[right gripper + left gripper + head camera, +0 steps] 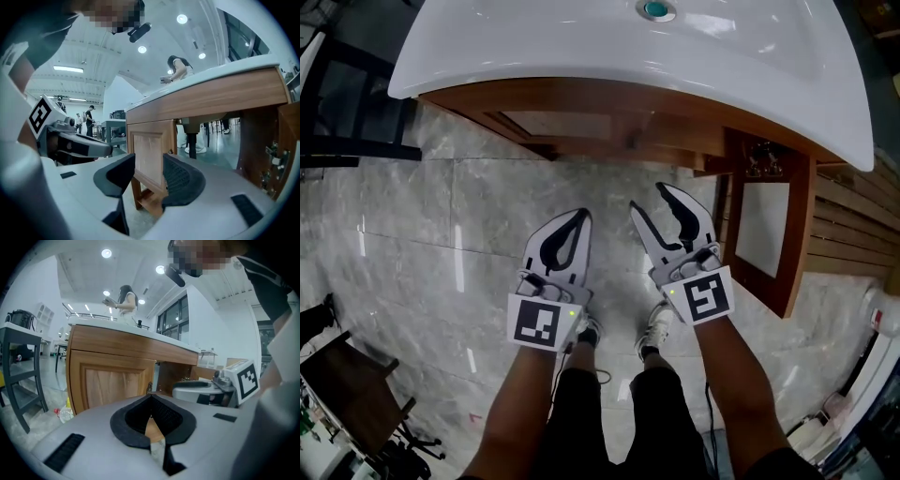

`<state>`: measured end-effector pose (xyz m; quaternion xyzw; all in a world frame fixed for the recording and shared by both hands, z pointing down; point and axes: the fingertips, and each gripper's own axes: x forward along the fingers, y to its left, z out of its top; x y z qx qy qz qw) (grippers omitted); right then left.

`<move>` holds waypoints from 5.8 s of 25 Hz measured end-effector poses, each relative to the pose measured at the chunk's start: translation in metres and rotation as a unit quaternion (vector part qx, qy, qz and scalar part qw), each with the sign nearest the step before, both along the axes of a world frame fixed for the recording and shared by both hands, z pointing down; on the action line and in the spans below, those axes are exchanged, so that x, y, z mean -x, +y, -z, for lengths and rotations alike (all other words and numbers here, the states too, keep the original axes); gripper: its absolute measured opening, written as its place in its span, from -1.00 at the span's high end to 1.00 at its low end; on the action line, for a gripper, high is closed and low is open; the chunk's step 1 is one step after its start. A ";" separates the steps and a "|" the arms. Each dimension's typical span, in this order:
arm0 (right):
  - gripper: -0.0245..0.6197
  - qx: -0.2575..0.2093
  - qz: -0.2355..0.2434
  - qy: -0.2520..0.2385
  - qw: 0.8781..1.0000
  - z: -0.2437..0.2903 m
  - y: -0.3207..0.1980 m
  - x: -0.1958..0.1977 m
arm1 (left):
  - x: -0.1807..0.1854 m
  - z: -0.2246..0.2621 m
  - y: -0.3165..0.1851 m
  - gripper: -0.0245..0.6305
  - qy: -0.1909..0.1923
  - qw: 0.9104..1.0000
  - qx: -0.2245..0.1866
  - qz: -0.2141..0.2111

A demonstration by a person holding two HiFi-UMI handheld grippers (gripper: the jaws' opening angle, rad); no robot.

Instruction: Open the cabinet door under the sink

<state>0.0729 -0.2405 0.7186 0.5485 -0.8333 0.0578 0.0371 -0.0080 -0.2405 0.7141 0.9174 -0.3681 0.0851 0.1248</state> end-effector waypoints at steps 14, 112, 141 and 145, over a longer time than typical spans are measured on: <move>-0.20 0.037 0.043 -0.008 0.998 -0.019 -0.103 0.002 | 0.035 -0.015 -0.004 0.86 -0.003 1.000 0.015 0.026; -0.07 0.036 0.156 0.098 0.982 0.092 0.098 0.220 | 0.213 0.070 0.099 0.86 -0.007 0.989 0.008 0.146; 0.85 -0.121 -0.059 0.085 0.987 0.405 0.194 0.019 | 0.035 0.381 0.158 0.86 0.009 0.994 -0.109 -0.004; 0.85 -0.136 -0.063 0.092 0.984 0.423 0.199 0.011 | 0.024 0.395 0.163 0.86 0.010 0.992 -0.123 -0.014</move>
